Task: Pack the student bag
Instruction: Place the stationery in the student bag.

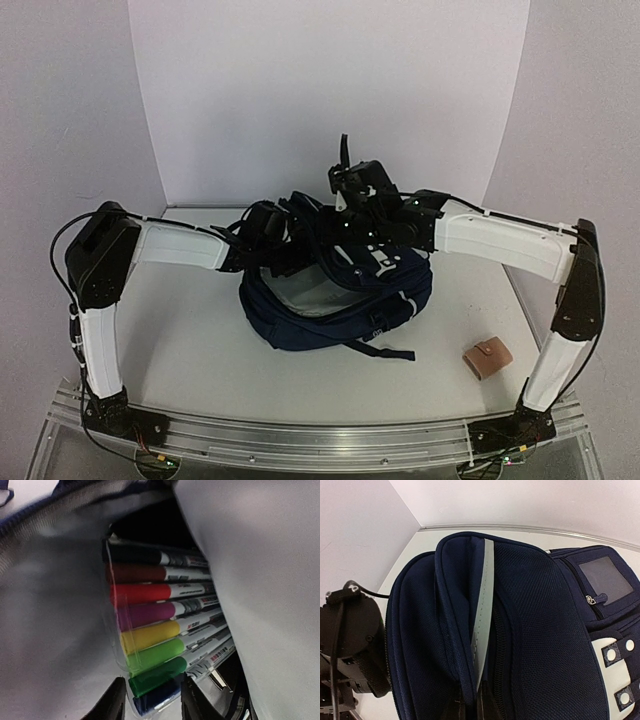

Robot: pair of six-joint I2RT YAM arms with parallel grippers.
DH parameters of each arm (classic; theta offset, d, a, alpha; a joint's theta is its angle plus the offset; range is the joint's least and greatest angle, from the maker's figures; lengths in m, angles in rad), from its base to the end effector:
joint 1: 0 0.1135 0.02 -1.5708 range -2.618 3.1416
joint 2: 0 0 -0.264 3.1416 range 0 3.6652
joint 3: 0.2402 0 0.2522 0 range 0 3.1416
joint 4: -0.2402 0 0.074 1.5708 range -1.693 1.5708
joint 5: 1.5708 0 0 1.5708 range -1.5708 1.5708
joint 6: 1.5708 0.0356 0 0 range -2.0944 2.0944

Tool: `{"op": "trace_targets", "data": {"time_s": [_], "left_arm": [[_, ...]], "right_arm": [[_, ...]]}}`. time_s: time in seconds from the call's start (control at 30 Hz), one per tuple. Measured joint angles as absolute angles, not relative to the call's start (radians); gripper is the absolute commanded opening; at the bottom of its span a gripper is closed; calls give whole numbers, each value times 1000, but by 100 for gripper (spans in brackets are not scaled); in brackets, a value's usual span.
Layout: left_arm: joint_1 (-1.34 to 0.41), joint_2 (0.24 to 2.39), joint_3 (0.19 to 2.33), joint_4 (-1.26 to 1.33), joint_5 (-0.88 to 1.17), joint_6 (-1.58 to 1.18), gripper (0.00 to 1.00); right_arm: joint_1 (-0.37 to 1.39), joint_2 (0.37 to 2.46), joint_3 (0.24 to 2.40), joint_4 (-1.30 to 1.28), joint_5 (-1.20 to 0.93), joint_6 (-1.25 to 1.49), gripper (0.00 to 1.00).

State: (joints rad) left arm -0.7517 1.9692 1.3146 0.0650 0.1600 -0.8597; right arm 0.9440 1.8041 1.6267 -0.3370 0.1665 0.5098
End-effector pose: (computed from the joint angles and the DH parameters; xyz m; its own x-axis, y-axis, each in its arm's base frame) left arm 0.3205 -0.3073 0.1946 -0.8492 -0.2301 -0.4754 0.1954 0.6994 -0.6875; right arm 0.2557 0.3430 0.3325 -0.6004 -0.0085 -0.7997 -0.4824 0.8014 0.3537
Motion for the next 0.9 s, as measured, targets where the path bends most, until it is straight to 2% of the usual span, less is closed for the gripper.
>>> {"op": "trace_targets", "data": {"time_s": [0.17, 0.3, 0.37, 0.5, 0.57, 0.73, 0.83, 0.9], "left_arm": [[-763, 2031, 1367, 128, 206, -866, 22], [-774, 2095, 1417, 208, 253, -866, 25], [-778, 2123, 1427, 248, 273, -864, 30], [-781, 2130, 1424, 271, 281, -846, 57], [-782, 2100, 1391, 270, 267, -818, 65], [-786, 1904, 1240, 174, 205, -753, 74], [-789, 1727, 1150, 65, 152, -730, 79], [-789, 1606, 1096, -7, 111, -723, 83]], "right_arm": [[944, 1789, 1611, -333, 170, 510, 0], [944, 1776, 1600, -328, 182, 511, 0], [944, 1769, 1593, -327, 188, 511, 0], [945, 1751, 1569, -318, 196, 511, 0], [945, 1740, 1557, -312, 201, 510, 0], [948, 1688, 1494, -295, 205, 512, 26], [953, 1621, 1439, -276, 217, 519, 61], [957, 1553, 1400, -272, 227, 518, 77]]}}
